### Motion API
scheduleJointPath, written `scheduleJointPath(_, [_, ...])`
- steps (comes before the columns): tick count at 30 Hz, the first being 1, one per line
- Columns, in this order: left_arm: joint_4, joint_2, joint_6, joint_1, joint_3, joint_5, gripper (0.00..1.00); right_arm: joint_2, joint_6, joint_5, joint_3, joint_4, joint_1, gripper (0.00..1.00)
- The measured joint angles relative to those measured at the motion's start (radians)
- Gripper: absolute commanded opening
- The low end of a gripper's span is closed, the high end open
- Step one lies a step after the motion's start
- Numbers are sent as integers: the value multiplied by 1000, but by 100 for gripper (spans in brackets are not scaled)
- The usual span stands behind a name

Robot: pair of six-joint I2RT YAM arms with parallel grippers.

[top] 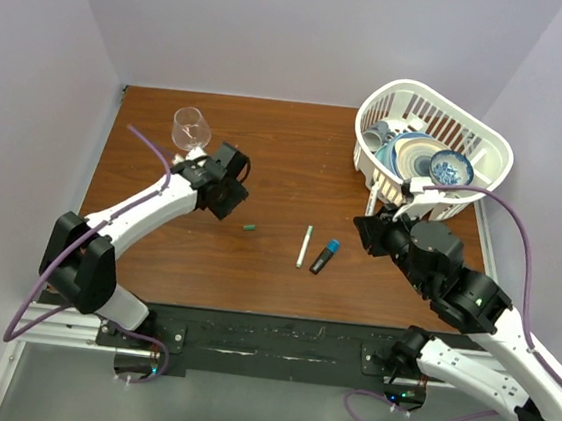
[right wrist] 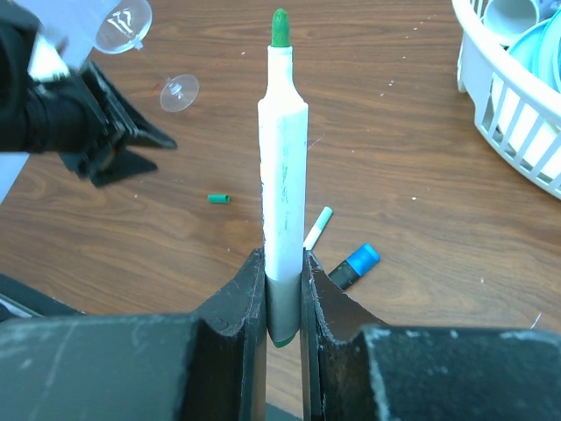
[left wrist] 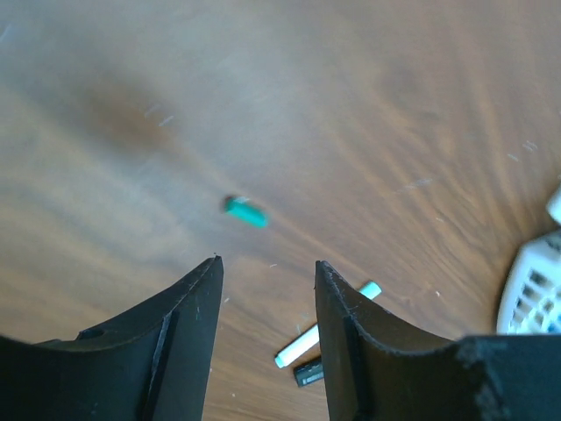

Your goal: Insert the pens into the pen caps

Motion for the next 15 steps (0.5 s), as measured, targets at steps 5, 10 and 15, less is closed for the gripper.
scheduleJointPath(5, [-46, -8, -256, 1, -84, 30, 51, -13, 11, -13, -5, -1, 0, 0])
scheduleJointPath(10, [-29, 37, -381, 7, -84, 71, 50, -29, 14, -13, -8, -3, 0, 0])
scheduleJointPath(15, [-16, 153, -437, 7, -68, 124, 51, -33, 15, -13, -15, -3, 0, 0])
